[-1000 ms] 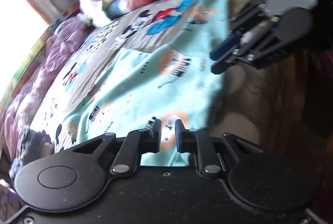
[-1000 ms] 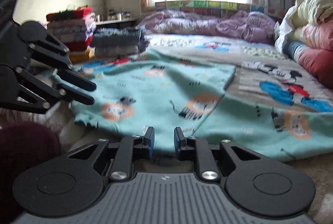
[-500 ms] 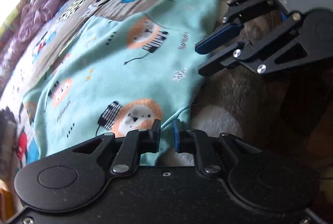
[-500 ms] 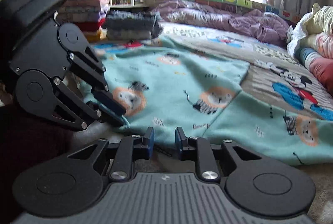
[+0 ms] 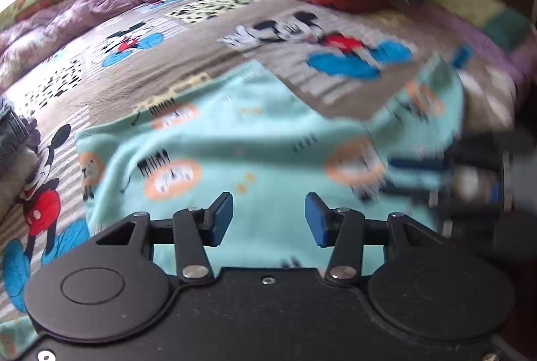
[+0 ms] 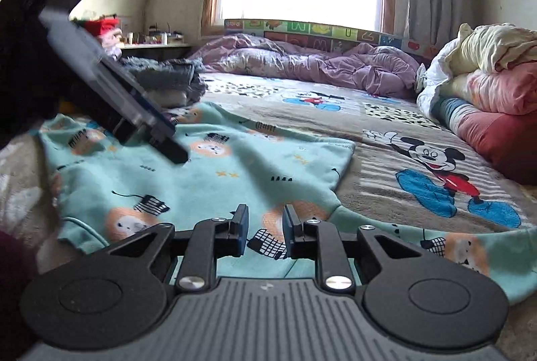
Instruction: Fold clothes
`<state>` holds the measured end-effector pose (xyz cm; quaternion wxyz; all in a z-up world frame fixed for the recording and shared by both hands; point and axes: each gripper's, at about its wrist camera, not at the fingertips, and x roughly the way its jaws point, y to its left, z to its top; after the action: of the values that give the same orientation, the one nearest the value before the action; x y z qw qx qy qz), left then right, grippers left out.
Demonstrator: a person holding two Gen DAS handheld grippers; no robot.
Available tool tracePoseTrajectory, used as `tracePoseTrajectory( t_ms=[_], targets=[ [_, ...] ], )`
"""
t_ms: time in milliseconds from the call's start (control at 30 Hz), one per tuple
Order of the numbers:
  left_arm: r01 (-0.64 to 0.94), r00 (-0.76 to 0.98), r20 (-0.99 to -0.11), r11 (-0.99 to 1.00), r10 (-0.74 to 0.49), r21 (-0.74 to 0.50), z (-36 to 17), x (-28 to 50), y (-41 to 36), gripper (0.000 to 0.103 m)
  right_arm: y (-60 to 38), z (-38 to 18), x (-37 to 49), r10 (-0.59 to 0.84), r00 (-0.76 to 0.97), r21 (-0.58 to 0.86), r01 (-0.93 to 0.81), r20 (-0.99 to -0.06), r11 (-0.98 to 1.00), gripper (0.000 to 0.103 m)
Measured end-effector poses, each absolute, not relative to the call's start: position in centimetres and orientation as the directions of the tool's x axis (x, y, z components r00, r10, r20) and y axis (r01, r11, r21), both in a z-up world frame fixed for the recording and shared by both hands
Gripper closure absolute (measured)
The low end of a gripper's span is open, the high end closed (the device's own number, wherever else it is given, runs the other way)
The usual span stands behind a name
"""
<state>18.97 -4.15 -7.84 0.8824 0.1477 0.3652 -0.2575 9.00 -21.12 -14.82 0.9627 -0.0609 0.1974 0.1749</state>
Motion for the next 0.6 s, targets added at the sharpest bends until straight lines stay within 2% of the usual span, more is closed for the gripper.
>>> tracePoseTrajectory(
  t_ms=[333, 600],
  targets=[
    [0.516, 0.598, -0.695, 0.855, -0.399, -0.047, -6.9, 28.7, -8.4, 0.057, -20.1, -16.2, 11.4, 0.315, 0.805, -0.036, -0.383, -0.503, 0.923, 0.08],
    [0.458, 0.549, -0.712, 0.87, -0.438, -0.182, -8.6, 35.2, -12.0, 0.057, -20.6, -16.6, 11.5, 0.341, 0.779, 0.004, -0.399, -0.525, 0.917, 0.079]
  ],
)
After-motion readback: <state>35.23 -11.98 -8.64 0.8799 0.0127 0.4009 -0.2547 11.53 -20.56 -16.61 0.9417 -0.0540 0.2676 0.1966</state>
